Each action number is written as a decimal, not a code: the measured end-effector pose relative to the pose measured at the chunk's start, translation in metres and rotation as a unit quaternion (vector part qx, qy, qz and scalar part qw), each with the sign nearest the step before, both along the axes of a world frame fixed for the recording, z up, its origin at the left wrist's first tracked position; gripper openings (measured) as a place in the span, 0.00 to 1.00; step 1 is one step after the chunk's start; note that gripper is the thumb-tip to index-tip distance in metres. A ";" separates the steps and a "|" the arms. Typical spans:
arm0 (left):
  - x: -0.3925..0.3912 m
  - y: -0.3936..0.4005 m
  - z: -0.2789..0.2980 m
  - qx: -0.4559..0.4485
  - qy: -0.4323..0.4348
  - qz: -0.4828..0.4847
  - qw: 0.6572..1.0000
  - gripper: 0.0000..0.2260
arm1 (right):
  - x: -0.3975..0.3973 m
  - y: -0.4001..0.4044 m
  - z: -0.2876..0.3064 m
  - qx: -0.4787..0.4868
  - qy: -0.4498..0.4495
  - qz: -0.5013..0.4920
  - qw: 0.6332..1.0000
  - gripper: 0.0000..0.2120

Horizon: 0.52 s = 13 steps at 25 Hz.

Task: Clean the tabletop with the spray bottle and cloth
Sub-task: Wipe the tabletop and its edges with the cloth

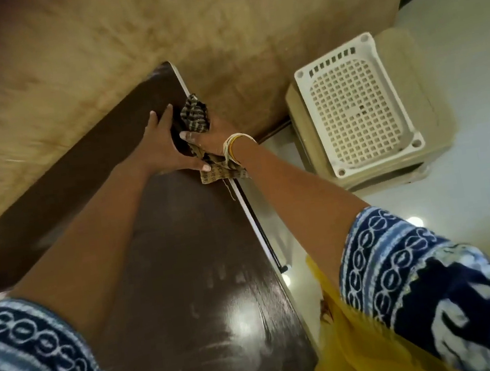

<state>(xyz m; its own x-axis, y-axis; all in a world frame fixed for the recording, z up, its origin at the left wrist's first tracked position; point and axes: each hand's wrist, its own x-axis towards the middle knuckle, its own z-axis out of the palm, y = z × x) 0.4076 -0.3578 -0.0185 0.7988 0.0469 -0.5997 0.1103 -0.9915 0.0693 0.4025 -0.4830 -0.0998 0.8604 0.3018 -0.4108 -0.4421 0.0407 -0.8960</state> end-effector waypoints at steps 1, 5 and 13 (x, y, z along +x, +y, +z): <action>0.010 -0.001 0.002 0.002 0.010 0.009 1.000 0.66 | 0.010 0.004 -0.002 0.009 0.002 -0.003 1.000 0.30; 0.034 0.000 0.004 0.024 0.070 0.006 0.997 0.69 | 0.047 0.015 -0.010 0.022 0.013 -0.008 1.000 0.27; 0.021 0.023 0.002 0.011 0.044 -0.027 0.999 0.73 | 0.130 0.029 0.007 -0.045 -0.043 0.030 0.998 0.23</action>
<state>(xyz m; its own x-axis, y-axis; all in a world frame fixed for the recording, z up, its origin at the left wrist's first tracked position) 0.4281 -0.3352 -0.0164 0.7450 0.0183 -0.6668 0.0605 -0.9974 0.0402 0.5322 -0.4543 -0.0926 0.8749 0.3196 -0.3639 -0.3623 -0.0668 -0.9297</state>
